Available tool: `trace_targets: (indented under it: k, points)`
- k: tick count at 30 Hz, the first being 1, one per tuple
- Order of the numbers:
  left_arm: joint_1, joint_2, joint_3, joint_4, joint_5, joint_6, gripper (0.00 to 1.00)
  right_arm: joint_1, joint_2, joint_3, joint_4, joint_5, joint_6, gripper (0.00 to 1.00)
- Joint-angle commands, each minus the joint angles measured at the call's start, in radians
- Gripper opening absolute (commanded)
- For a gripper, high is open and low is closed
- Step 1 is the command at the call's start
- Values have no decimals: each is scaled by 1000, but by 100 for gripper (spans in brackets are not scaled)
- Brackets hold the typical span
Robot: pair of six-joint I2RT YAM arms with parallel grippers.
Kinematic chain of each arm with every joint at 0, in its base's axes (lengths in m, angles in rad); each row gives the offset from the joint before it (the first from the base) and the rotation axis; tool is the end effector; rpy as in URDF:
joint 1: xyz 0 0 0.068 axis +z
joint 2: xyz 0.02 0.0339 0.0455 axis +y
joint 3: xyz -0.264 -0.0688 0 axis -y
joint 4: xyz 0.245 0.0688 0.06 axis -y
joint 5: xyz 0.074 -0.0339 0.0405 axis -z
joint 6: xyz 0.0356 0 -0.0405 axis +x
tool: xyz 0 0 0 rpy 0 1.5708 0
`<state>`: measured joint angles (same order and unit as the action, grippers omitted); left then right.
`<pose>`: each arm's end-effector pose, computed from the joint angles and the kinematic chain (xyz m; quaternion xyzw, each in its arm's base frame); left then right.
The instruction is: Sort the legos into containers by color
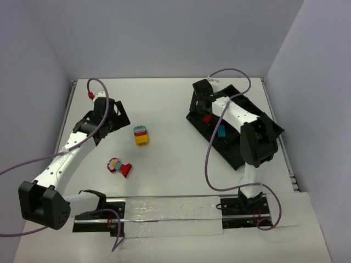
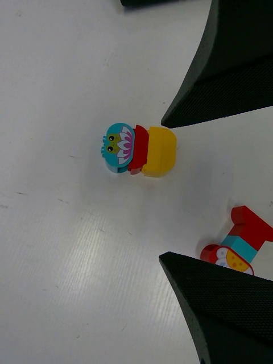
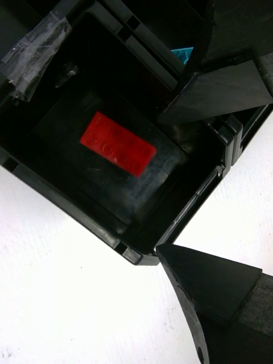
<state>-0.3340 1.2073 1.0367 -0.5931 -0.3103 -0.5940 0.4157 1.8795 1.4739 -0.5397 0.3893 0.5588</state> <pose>0.2451 -0.0736 0.3032 -0.1780 0.8931 -0.0465 0.4105 0.3820 0.1539 0.2368 0.1261 0.9269 -0.0213 0.3529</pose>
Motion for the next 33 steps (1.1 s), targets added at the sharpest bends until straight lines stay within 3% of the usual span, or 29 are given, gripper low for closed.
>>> trace_targets:
  k: [1,7,15,22,27,33]
  points:
    - [-1,-35,-13,-26,-26,-30,99,37,-113,-4,30,25,-40,92]
    - [0,-39,-45,-102,-63,-132,99,209,-212,-80,113,-29,-156,92]
    - [0,-43,-80,-74,-26,-142,99,410,-120,-24,91,-159,-154,92]
    - [0,12,-18,-51,63,-73,99,443,-14,76,31,-285,-161,92]
    - [6,61,3,-6,127,-58,99,451,57,160,-28,-247,-101,93]
    - [4,166,24,58,251,-8,99,433,-8,88,-22,-206,-80,93]
